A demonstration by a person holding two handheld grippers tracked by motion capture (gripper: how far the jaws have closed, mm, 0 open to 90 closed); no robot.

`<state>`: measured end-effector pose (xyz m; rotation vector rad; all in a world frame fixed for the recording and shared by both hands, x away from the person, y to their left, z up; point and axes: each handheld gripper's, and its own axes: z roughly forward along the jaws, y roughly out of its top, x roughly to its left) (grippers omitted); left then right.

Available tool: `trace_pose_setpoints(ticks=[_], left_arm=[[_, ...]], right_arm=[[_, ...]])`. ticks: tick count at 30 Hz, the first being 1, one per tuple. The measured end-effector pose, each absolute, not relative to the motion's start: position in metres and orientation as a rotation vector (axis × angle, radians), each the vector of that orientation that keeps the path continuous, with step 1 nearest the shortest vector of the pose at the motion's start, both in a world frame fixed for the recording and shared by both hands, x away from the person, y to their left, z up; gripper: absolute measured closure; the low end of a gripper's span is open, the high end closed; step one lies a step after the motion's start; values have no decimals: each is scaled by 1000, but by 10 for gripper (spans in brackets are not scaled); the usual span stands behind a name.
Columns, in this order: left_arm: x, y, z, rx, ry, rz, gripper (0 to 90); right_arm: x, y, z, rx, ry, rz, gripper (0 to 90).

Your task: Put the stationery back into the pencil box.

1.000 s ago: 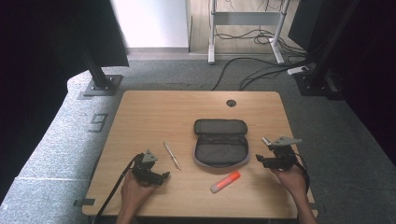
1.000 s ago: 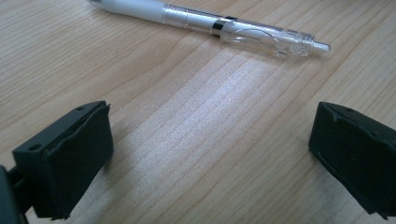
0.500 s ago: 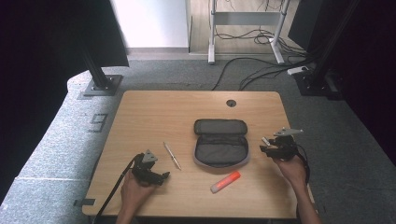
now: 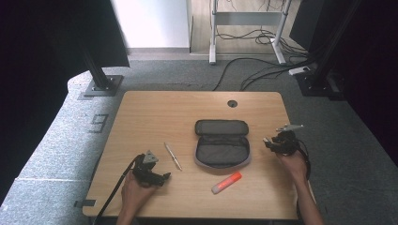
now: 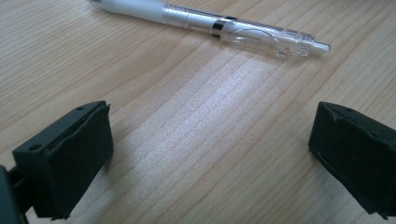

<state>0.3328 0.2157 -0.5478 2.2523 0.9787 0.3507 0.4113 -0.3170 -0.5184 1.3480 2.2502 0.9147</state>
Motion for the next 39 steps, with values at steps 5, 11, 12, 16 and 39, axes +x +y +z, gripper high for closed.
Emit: trace_pose_setpoints(ticks=[5, 11, 12, 16, 39], left_arm=[[333, 216, -548, 2252, 979, 351, 0], [333, 216, -548, 2252, 979, 351, 0], [333, 216, -548, 2252, 979, 351, 0], [333, 216, -548, 2252, 979, 351, 0], [333, 216, -548, 2253, 979, 352, 0]], right_arm=[[417, -319, -525, 1358, 2249, 903, 561], [421, -318, -530, 1367, 2258, 896, 583], [421, -318, -531, 1366, 2261, 892, 584], [423, -318, -535, 1371, 2262, 885, 590], [416, -322, -531, 1374, 2245, 939, 715]])
